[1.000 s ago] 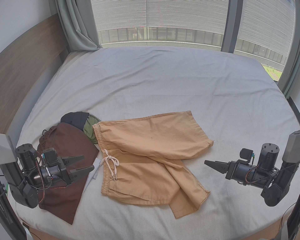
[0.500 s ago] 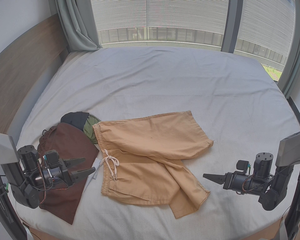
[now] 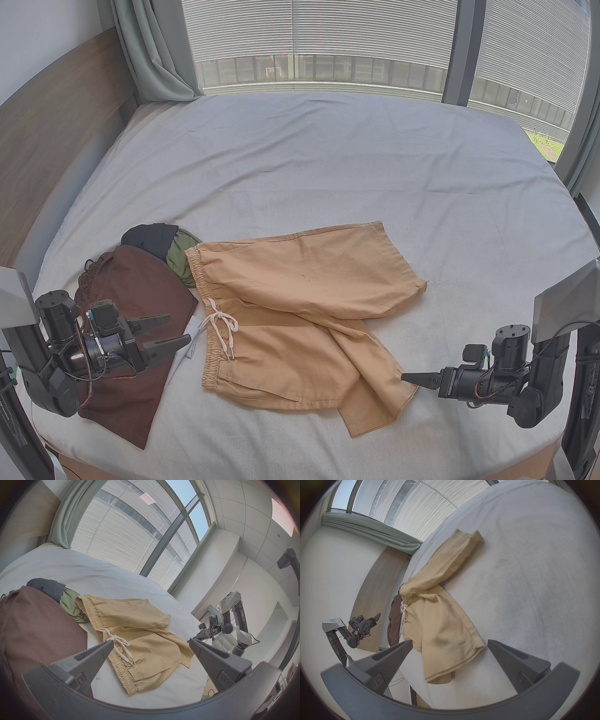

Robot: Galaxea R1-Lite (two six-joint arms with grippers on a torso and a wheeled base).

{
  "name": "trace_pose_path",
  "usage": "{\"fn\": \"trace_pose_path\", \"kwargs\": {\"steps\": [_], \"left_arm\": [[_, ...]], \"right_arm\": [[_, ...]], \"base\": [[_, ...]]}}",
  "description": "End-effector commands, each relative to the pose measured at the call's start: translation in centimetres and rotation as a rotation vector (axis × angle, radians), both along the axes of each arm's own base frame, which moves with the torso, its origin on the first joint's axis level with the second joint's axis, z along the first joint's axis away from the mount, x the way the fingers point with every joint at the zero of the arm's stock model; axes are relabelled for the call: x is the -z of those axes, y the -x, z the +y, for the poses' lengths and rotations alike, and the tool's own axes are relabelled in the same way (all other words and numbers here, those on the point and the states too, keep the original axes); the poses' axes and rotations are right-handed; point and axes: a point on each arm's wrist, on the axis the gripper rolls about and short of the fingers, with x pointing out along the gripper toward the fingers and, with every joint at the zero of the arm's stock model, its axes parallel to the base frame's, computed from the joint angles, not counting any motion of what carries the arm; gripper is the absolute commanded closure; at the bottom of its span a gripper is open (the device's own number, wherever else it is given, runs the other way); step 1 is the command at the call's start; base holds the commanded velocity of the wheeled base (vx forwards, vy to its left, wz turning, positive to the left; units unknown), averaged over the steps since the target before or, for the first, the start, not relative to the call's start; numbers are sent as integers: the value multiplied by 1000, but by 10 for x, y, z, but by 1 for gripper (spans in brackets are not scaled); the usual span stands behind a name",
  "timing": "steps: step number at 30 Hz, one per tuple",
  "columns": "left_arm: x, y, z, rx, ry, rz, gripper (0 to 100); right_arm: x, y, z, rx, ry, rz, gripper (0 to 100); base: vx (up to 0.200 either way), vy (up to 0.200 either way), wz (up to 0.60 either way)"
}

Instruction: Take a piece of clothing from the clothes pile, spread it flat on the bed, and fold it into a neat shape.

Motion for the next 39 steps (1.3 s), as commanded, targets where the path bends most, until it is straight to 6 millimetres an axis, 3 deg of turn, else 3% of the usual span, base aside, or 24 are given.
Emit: {"fn": "trace_pose_path", "kwargs": {"steps": [1,10,19,29,39], "left_arm": [[0,0,0,0,0,1,0],[-2,0,0,0,-1,-8,0],[0,-1,0,2,-3,-7,0],[1,0,-1,3,-2,-1,0],[1,0,-1,5,-2,-1,0]], "right_arm": [[15,1,1,-5,14,54,0],[25,3,7,-30,20,90,0],[14,-1,23,-38,-44,77,0],[-11,-8,21,-12,-91,1,0],[-10,-5,20,-11,-84,6,0]], "base": [[0,0,0],[0,0,0],[0,0,0],[0,0,0],[0,0,0]]}}
